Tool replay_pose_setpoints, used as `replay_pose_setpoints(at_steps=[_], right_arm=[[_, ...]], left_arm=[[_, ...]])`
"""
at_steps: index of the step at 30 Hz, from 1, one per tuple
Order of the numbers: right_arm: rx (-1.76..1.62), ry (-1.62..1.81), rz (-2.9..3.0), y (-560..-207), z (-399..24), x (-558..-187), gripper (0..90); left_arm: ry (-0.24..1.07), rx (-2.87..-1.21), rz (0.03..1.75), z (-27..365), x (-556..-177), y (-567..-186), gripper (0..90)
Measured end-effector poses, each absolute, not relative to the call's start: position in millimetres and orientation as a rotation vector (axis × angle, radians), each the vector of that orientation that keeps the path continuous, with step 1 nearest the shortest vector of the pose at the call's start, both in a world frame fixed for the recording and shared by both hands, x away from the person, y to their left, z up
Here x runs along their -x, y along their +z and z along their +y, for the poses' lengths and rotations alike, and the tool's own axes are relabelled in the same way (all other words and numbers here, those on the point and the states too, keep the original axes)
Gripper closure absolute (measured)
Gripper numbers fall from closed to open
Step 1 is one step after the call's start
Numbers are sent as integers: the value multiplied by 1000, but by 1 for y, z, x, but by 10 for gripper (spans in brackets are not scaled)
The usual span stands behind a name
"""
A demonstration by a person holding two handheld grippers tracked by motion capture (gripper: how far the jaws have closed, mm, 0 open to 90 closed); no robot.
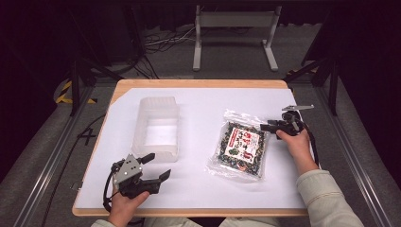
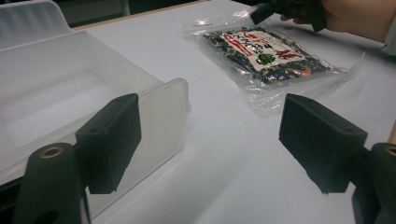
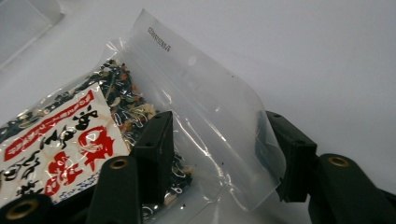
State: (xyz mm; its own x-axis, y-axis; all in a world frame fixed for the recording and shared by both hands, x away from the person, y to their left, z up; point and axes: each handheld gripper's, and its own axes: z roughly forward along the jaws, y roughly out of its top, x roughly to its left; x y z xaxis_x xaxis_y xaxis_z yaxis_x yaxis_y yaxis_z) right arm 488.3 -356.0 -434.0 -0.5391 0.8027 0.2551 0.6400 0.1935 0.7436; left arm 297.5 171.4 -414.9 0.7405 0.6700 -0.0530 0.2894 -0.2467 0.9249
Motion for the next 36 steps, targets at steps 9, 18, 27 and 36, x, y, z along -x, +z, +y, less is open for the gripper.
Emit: replay_pose_setpoints(at_steps=[9,18,27,36], right_arm=[[-1438,1266,2289,-436,-359,-489,529],[-1441,1211,2286,-431,-359,-488,741],[-1413,1183,2284,-430,-357,-487,834],[-1372,1164,2299,-428,-354,-486,900]], left_arm=[[432,-1840,742,171,-298,-415,218],[432,-1843,741,170,-297,-415,218],[455,-1838,748,169,-298,-416,189],[468,-1831,741,165,-296,-413,189]])
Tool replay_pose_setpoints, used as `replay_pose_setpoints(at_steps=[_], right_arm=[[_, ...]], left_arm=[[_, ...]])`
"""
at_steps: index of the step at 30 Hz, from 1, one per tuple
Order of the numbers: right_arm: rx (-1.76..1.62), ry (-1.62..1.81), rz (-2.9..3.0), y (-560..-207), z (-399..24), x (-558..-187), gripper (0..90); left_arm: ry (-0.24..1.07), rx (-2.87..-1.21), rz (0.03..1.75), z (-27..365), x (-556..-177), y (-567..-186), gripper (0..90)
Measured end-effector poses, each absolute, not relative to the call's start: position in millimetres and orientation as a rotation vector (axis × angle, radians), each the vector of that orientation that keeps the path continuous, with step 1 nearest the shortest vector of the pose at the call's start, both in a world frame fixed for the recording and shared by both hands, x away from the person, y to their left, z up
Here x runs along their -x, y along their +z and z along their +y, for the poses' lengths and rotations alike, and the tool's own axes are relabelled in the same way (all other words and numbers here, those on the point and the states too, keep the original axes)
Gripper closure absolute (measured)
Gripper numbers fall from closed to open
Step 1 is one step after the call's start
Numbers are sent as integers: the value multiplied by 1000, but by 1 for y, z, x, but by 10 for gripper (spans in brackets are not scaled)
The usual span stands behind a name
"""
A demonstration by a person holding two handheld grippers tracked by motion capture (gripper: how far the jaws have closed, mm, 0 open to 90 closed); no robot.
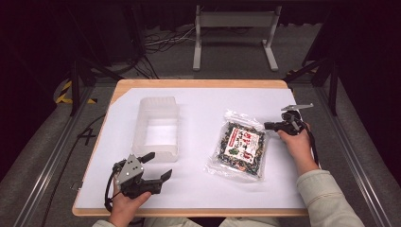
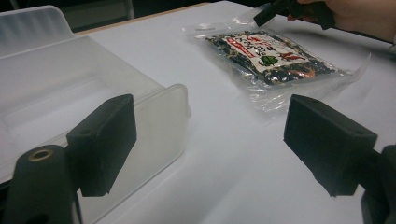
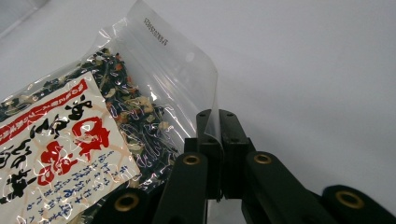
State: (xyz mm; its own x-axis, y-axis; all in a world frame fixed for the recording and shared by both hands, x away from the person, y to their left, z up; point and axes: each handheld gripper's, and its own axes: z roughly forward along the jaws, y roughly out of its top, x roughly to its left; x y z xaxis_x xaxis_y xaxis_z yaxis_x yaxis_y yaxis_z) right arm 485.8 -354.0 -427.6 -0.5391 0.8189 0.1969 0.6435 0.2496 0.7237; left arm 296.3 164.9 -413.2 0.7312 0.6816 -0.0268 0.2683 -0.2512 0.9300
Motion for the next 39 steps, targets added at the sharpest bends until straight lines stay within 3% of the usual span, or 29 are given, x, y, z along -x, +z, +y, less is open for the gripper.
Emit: replay_pose_setpoints(at_steps=[6,15,19,21,28,31,39], right_arm=[[-1346,1180,2283,-419,-353,-483,900],[-1269,1272,2222,-385,-355,-470,900],[-1237,1300,2207,-373,-354,-465,900],[-1211,1323,2198,-364,-352,-461,900],[-1090,1399,2150,-327,-348,-443,900],[-1041,1439,2138,-312,-346,-436,900],[-936,1490,2114,-287,-340,-420,900]], left_arm=[[456,-1835,714,158,-295,-410,223],[336,-1796,690,159,-301,-411,284],[361,-1782,681,157,-302,-411,258],[352,-1776,691,155,-303,-412,188],[365,-1774,708,153,-305,-412,194],[332,-1748,721,154,-306,-416,244],[345,-1733,707,155,-308,-417,199]])
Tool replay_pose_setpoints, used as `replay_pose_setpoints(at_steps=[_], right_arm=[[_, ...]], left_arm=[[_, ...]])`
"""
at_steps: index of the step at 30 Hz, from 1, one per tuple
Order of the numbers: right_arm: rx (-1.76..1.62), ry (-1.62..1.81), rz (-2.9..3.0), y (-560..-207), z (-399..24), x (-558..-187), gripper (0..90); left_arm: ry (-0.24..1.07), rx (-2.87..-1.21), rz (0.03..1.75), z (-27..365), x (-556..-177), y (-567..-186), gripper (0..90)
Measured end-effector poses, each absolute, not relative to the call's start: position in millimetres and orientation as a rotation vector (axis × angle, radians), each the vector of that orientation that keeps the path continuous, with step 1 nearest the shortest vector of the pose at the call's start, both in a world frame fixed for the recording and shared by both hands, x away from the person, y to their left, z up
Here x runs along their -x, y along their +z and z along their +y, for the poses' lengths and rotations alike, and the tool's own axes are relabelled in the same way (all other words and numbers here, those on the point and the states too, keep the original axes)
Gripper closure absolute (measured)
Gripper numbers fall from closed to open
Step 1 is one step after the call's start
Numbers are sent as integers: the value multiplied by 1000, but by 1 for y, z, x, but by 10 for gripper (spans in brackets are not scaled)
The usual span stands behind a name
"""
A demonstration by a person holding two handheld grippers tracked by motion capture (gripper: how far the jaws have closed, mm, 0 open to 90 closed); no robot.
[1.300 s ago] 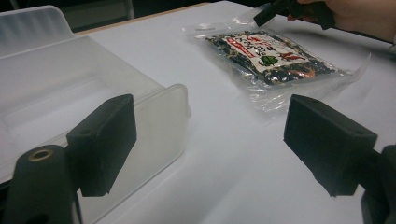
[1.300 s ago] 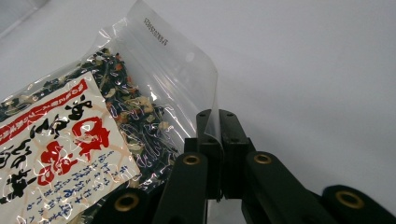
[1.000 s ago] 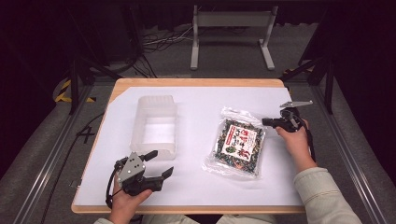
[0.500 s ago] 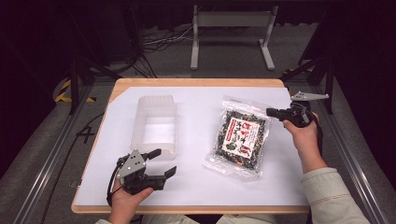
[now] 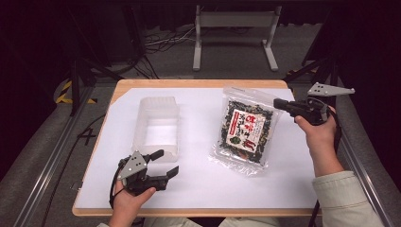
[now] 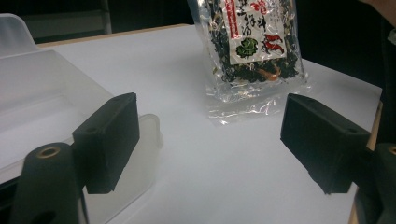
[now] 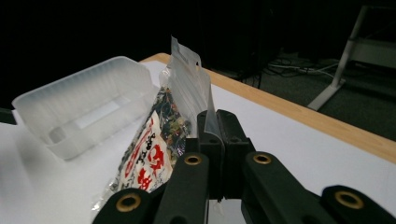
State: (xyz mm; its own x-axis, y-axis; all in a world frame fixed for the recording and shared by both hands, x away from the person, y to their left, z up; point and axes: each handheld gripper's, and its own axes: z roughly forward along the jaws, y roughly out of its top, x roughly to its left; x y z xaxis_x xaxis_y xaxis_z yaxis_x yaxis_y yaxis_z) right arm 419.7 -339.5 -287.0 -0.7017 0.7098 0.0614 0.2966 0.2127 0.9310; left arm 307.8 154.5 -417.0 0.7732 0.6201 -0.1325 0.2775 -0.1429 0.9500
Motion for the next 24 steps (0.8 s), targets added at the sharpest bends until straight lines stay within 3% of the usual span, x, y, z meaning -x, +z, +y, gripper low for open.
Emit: replay_pose_setpoints(at_steps=[24], right_arm=[[-669,1670,2075,-232,-325,-386,900]], left_arm=[[318,-1743,680,141,-318,-400,58]])
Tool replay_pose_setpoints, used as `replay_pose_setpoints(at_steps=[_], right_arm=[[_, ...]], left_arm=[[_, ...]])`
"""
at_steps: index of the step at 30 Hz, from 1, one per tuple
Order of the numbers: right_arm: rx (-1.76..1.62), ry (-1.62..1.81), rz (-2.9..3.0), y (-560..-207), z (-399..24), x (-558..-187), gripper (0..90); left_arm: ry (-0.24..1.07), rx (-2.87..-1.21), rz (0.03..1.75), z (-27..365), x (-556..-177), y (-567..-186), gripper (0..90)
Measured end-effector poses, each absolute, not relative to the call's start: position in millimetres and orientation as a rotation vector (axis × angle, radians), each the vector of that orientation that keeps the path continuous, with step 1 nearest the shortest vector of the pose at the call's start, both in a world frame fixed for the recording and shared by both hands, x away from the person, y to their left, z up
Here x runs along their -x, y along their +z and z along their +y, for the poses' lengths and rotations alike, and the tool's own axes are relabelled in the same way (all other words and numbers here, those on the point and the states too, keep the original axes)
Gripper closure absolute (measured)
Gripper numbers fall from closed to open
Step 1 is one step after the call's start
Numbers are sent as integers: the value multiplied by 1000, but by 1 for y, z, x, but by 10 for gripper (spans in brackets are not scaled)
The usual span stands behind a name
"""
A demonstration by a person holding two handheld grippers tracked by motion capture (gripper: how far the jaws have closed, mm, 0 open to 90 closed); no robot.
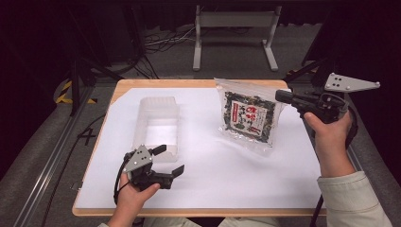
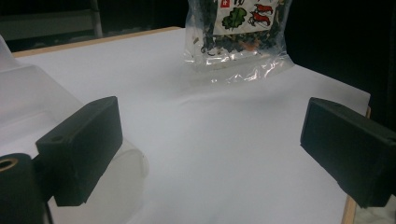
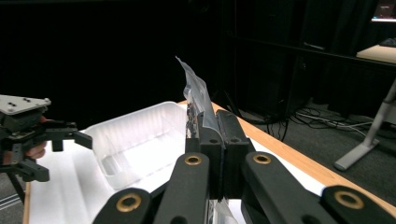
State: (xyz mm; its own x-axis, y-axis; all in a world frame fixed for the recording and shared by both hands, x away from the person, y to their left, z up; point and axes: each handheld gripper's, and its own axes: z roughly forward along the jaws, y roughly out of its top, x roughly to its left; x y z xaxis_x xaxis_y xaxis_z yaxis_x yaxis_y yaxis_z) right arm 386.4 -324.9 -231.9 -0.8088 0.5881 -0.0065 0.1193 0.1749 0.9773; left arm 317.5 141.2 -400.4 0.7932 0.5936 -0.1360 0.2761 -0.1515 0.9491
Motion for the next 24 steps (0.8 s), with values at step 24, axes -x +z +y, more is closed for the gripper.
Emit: replay_pose_setpoints(at_steps=[24], right_arm=[[-476,1720,2149,-213,-282,-367,900]], left_arm=[[292,-1686,584,117,-333,-376,30]])
